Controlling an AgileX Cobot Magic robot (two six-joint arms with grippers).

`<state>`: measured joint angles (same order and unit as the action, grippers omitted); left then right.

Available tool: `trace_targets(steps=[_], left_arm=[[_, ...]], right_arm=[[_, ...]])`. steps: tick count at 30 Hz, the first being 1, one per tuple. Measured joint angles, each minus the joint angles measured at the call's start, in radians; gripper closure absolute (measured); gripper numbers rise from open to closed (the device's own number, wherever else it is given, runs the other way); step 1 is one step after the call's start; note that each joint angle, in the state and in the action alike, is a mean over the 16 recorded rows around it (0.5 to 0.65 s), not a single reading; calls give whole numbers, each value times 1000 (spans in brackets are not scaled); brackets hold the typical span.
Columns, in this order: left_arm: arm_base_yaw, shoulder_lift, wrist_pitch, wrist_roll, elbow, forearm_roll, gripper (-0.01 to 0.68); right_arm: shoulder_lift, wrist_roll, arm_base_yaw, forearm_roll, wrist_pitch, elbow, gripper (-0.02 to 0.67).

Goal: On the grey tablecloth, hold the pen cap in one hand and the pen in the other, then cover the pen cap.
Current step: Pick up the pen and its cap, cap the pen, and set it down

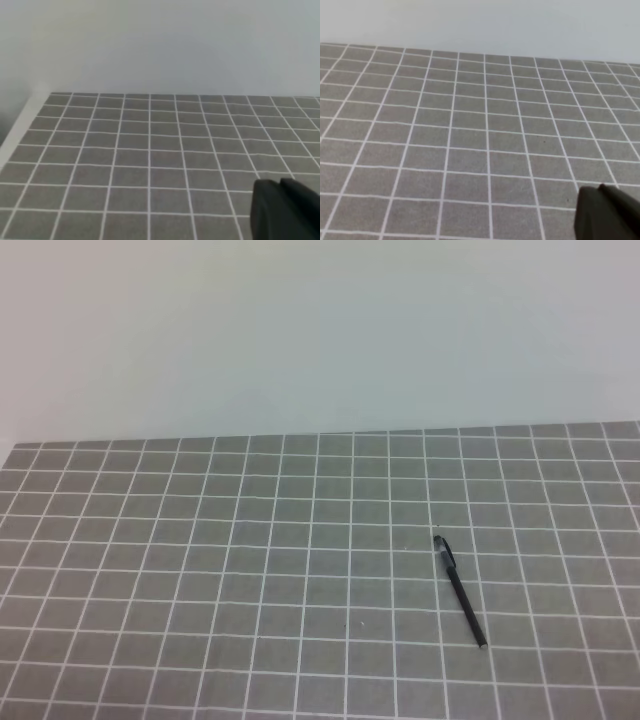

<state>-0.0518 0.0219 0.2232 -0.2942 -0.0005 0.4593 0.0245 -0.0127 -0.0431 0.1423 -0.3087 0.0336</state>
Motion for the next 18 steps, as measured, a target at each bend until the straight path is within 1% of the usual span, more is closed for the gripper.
trace_targets(steps=[5,18], left_arm=[[-23,6,-2,20,29,-56,672],[-23,8,18,98,44,-113,672]], right_arm=[[0,0,0,0,0,0,652],[0,0,0,0,0,0,652]])
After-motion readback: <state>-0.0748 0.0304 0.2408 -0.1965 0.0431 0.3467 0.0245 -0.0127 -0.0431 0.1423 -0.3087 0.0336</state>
